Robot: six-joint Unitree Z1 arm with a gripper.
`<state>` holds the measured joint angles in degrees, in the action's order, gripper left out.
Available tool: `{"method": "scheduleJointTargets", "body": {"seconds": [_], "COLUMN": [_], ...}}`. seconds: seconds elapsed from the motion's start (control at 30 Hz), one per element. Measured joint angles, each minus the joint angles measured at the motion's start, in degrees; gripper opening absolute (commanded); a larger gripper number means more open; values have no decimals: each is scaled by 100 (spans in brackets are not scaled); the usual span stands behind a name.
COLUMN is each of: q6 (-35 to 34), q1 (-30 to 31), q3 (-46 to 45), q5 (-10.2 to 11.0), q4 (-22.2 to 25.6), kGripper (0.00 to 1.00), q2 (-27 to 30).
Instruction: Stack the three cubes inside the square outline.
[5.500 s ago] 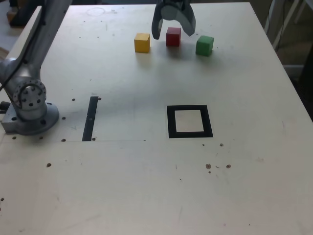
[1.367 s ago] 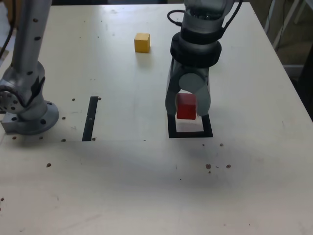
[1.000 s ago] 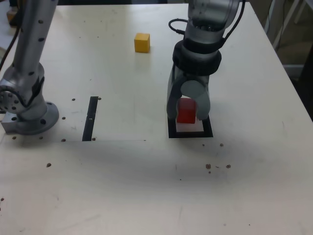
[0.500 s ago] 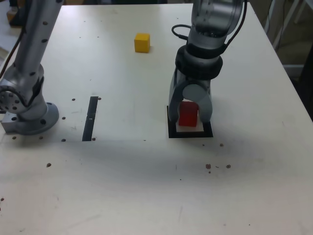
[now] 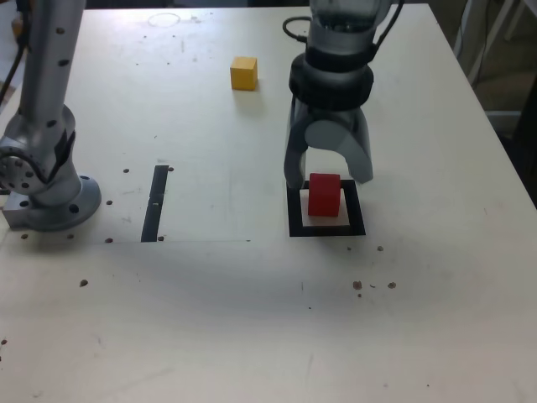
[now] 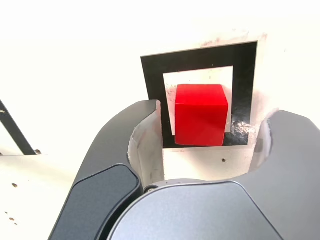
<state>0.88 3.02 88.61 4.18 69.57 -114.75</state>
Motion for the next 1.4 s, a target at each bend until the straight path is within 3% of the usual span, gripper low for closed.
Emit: {"method": "scheduleJointTargets", "body": {"seconds": [0.13,0.43,0.5,0.63,0.8,0.93,1.17,1.4], "q6": [76,432,750,1283,2225,3016,4360,4848], "q1": [-9,-334,-614,-1175,-1950,-2728,-3950,-4838], "q3": [46,144,90,5,-37,-36,30,268], "q5": [190,103,120,350,872,1080,1244,1289], "q4": [102,378,376,349,317,320,217,-36], "kGripper": [99,100,100,100,100,100,99,99], "q2": [191,383,447,655,983,1110,967,479]}}
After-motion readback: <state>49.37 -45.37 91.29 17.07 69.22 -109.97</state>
